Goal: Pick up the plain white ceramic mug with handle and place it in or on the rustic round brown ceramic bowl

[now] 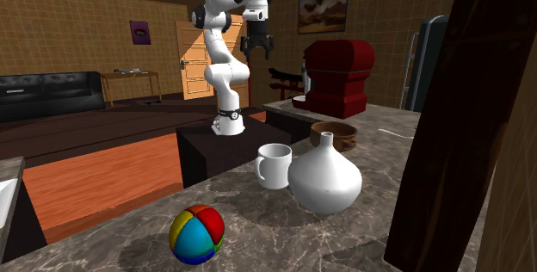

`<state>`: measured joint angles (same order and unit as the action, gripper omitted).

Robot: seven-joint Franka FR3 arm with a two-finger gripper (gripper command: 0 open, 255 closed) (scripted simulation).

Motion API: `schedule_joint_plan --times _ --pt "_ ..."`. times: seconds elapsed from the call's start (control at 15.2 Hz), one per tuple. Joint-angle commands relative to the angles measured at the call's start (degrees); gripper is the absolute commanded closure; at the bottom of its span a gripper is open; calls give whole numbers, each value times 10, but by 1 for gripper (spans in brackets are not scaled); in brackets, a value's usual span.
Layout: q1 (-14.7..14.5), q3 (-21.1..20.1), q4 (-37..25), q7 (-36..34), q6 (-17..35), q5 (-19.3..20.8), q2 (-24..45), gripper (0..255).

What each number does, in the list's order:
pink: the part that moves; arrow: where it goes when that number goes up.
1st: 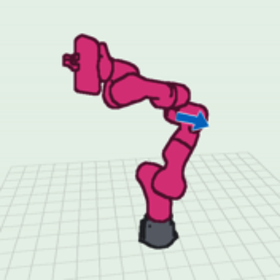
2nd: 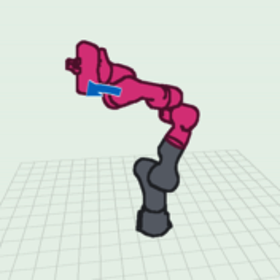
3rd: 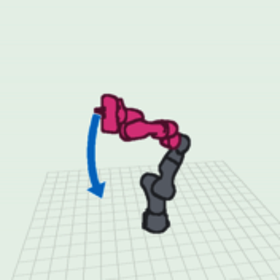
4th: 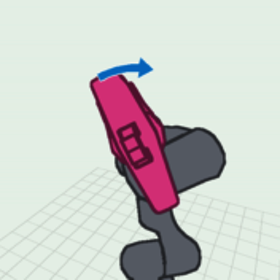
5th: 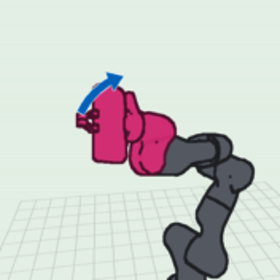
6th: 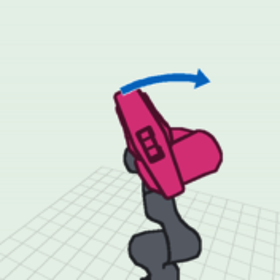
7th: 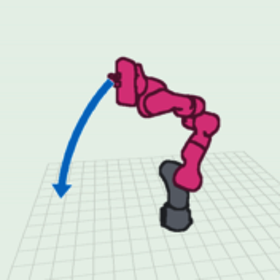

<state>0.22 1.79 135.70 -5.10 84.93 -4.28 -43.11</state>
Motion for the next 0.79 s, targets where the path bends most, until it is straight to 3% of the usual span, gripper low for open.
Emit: schedule_joint_plan --times 0.0,0.73 --pt "0 0 0 0 0 0 0 0" --pt "11 27 6 50 218 32 169 0"
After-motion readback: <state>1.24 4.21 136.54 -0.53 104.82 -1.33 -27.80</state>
